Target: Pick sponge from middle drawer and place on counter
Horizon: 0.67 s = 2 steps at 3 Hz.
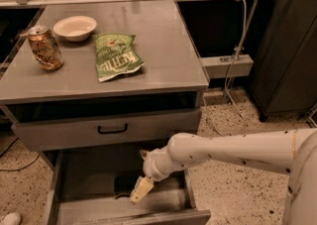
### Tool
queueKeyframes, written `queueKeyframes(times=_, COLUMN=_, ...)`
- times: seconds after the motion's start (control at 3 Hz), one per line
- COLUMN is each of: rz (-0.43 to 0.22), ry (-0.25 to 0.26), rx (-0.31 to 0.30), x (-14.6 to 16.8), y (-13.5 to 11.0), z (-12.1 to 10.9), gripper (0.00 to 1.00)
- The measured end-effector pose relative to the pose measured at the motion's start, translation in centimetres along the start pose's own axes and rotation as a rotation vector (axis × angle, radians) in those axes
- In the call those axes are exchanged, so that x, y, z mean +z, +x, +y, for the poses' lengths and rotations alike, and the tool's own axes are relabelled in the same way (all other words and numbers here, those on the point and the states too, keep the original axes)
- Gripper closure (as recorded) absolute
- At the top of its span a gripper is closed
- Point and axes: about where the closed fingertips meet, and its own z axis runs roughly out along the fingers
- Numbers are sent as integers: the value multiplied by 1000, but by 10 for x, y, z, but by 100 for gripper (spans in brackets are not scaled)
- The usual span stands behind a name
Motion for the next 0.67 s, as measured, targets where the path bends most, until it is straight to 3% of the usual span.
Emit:
queueKeyframes(times=0.33, rz=-12, ry=8, rx=56, x=31, y=38, z=-16, gripper=0)
queueKeyframes(times=0.67, rz=-12, ry=6, rx=57, x=32, y=39, z=-15, gripper=0)
